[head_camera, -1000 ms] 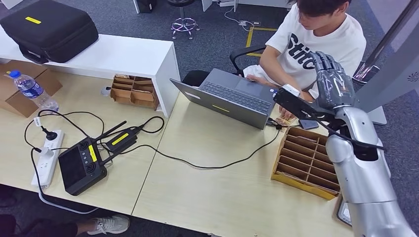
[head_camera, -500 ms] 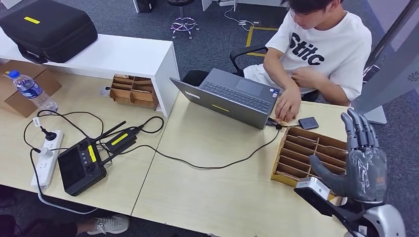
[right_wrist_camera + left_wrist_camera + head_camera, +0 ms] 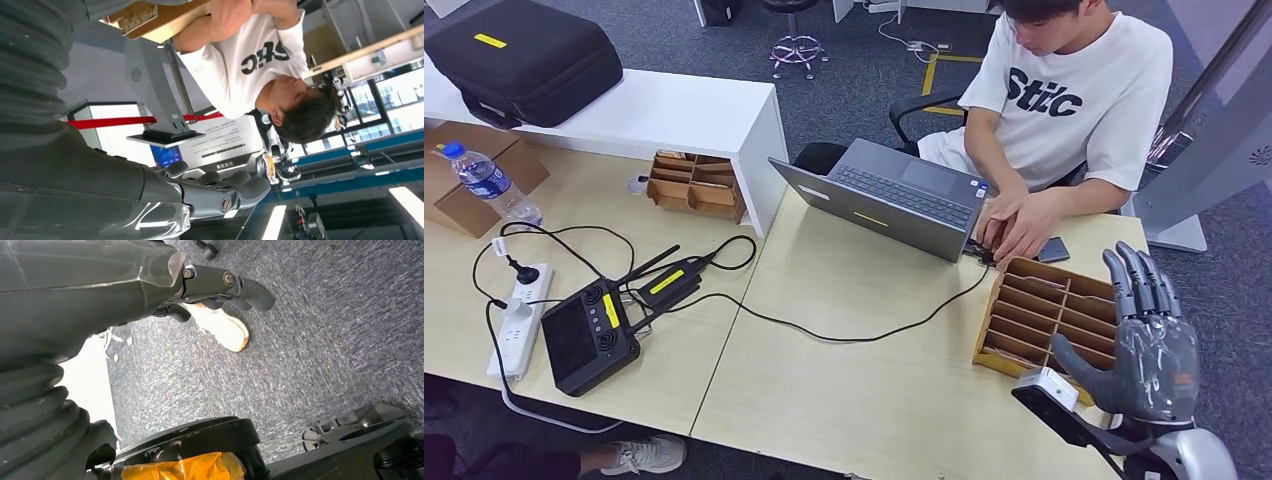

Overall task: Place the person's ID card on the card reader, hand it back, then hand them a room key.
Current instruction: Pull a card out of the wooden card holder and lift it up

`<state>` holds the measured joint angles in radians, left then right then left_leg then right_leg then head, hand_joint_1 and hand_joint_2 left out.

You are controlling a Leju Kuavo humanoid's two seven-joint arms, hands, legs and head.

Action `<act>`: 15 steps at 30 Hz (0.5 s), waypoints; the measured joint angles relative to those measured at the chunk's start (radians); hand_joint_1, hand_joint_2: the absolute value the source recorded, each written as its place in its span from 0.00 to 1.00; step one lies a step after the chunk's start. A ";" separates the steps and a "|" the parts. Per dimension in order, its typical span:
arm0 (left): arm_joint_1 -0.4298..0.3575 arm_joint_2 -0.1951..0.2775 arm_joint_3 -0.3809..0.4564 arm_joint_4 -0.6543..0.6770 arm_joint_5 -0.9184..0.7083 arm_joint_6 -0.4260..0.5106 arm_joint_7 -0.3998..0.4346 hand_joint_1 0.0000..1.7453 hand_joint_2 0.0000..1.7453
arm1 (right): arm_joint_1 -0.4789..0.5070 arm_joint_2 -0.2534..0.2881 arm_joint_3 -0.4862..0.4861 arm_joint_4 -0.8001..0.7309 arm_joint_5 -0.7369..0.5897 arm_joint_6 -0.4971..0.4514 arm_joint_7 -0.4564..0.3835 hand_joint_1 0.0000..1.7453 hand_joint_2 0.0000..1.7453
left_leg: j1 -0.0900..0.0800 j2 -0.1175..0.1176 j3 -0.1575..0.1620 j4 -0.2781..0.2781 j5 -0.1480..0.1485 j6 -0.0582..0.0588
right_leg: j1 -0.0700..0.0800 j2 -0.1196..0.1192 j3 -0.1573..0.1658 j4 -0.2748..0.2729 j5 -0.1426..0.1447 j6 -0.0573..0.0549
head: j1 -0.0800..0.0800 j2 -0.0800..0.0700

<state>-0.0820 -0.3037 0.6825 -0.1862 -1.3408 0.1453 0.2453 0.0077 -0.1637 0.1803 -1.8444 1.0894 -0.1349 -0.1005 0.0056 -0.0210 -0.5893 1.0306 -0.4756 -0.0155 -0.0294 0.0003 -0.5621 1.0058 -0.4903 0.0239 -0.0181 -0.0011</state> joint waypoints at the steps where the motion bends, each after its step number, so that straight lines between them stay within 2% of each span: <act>1: 0.000 0.000 0.000 0.000 -0.001 0.000 0.000 0.00 1.00 | -0.006 0.000 0.003 0.013 0.004 0.000 0.002 0.00 1.00 | 0.000 0.000 0.000 0.000 0.000 0.000 | 0.000 0.000 0.000 0.000 0.000 0.000 | 0.000 0.000; 12: 0.000 0.000 0.000 0.000 -0.004 -0.002 0.000 0.00 1.00 | -0.026 0.001 0.013 0.067 0.010 0.002 0.005 0.00 1.00 | 0.000 0.000 0.000 0.000 0.000 0.000 | 0.000 0.000 0.000 0.000 0.000 0.000 | 0.000 0.000; 15: 0.000 0.000 0.000 0.000 -0.012 -0.005 0.002 0.00 1.00 | -0.041 0.001 0.022 0.084 0.049 0.018 0.026 0.00 1.00 | 0.000 0.001 0.000 0.000 0.000 0.000 | 0.000 0.000 0.000 0.000 0.000 0.000 | 0.000 0.000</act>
<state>-0.0820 -0.3037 0.6825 -0.1862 -1.3525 0.1407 0.2476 -0.0328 -0.1625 0.2025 -1.7607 1.1385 -0.1173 -0.0742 0.0056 -0.0205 -0.5895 1.0304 -0.4756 -0.0156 -0.0294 0.0006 -0.5619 1.0061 -0.4903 0.0238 -0.0179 -0.0011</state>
